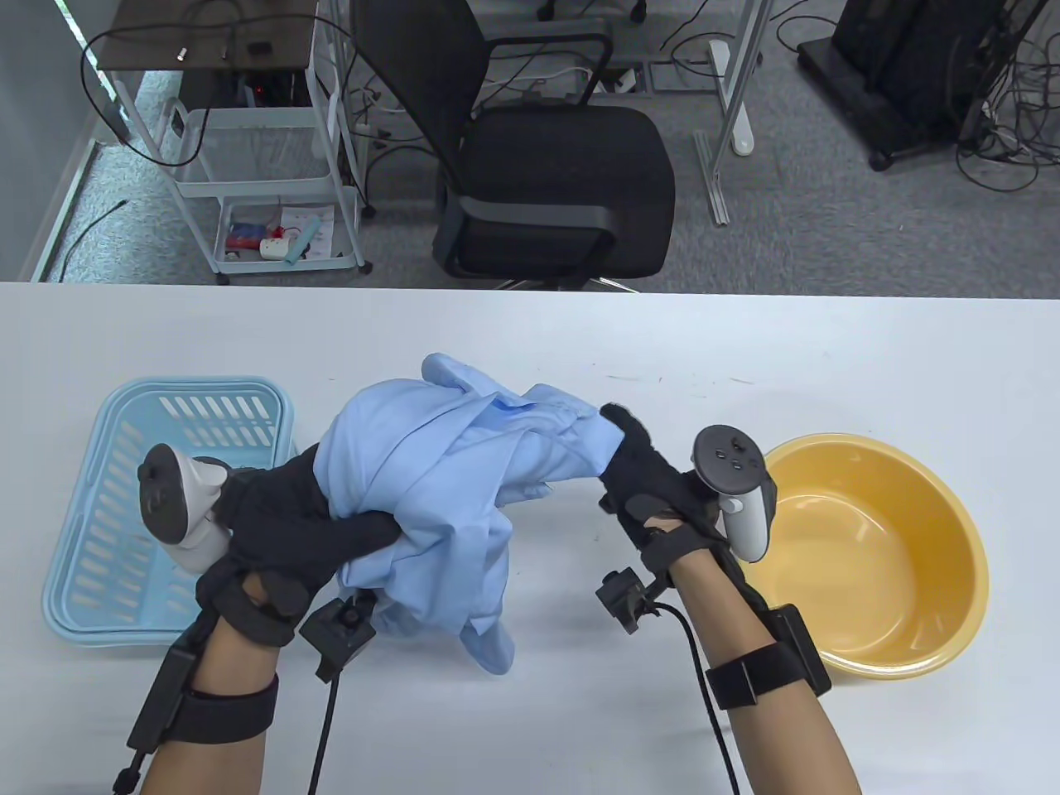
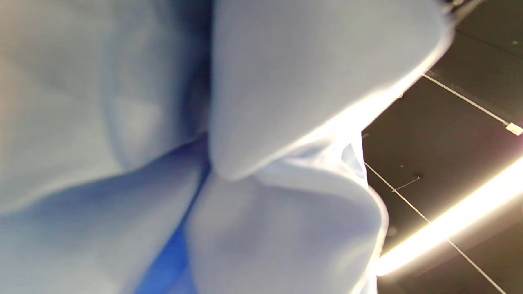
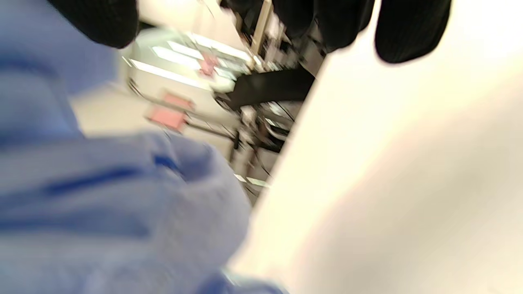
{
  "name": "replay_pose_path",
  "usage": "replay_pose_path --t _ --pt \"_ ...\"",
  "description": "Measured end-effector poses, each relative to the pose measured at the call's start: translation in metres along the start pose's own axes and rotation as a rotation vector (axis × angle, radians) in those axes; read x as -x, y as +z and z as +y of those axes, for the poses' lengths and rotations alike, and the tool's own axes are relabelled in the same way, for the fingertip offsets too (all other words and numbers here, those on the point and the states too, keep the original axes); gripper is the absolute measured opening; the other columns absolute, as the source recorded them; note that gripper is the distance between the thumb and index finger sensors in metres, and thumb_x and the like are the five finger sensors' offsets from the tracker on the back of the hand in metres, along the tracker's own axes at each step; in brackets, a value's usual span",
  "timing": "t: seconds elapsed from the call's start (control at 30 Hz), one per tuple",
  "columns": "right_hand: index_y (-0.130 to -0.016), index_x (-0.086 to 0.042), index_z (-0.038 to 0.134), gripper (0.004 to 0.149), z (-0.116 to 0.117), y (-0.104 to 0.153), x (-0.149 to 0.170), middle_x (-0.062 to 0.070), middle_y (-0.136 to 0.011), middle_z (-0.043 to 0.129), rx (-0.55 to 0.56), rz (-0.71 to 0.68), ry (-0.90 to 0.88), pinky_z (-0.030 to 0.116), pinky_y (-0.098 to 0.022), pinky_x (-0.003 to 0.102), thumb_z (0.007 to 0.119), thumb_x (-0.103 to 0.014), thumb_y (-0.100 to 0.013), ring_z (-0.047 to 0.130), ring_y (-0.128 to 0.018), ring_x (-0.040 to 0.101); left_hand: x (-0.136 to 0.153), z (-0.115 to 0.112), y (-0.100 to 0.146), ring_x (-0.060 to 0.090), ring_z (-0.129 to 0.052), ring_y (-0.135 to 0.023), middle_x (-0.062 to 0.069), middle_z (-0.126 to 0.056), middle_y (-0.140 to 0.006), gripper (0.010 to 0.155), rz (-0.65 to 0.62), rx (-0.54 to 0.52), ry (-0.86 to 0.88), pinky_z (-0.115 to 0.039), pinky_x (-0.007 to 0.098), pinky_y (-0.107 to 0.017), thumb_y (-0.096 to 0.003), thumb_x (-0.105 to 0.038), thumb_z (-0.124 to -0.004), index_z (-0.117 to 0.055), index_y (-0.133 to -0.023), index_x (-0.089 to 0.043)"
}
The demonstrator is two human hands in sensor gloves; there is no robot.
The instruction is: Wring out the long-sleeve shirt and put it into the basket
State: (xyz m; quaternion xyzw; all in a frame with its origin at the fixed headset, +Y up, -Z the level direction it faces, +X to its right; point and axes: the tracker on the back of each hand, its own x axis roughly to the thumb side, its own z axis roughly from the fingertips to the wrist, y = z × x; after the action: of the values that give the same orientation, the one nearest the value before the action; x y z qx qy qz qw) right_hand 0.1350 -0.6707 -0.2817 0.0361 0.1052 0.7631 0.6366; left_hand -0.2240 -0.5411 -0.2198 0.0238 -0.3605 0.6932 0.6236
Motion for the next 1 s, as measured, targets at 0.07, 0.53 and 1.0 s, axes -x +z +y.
replay_pose_path --t 0.07,0.53,1.0 --pt "-0.112 -0.023 0.004 0.098 -0.007 0.003 -0.015 0.015 -0.118 0.003 -0.011 -0.122 -0.118 0.039 -0.07 0.079 0.063 -0.075 -0.055 0.014 -0.108 0.05 -0.002 0.002 -0.004 0.027 -0.103 -0.066 -0.009 -0.096 -0.077 0.056 0.015 0.017 0.043 -0.075 0.057 -0.069 -0.0367 -0.04 -0.097 -0.082 -0.087 -0.022" --pt "-0.116 -0.028 0.009 0.098 -0.045 0.018 -0.05 0.006 -0.126 0.009 -0.123 -0.508 -0.391 0.029 -0.073 0.081 0.067 -0.077 -0.054 0.007 -0.115 0.042 0.001 -0.005 -0.015 0.027 -0.105 -0.062 -0.008 -0.098 -0.075 0.056 0.074 0.097 0.159 -0.078 0.056 -0.065 -0.0364 -0.043 -0.097 -0.084 -0.086 -0.019" --pt "-0.106 -0.032 -0.015 0.141 0.047 0.031 -0.055 0.024 -0.118 -0.01 -0.743 -0.513 0.002 0.035 -0.063 0.092 0.098 -0.077 -0.035 0.005 -0.109 0.058 0.02 -0.035 -0.042 0.023 -0.092 -0.089 -0.016 -0.087 -0.091 0.052 0.088 0.038 0.084 -0.063 0.058 -0.081 -0.0456 -0.037 -0.094 -0.075 -0.094 -0.033"
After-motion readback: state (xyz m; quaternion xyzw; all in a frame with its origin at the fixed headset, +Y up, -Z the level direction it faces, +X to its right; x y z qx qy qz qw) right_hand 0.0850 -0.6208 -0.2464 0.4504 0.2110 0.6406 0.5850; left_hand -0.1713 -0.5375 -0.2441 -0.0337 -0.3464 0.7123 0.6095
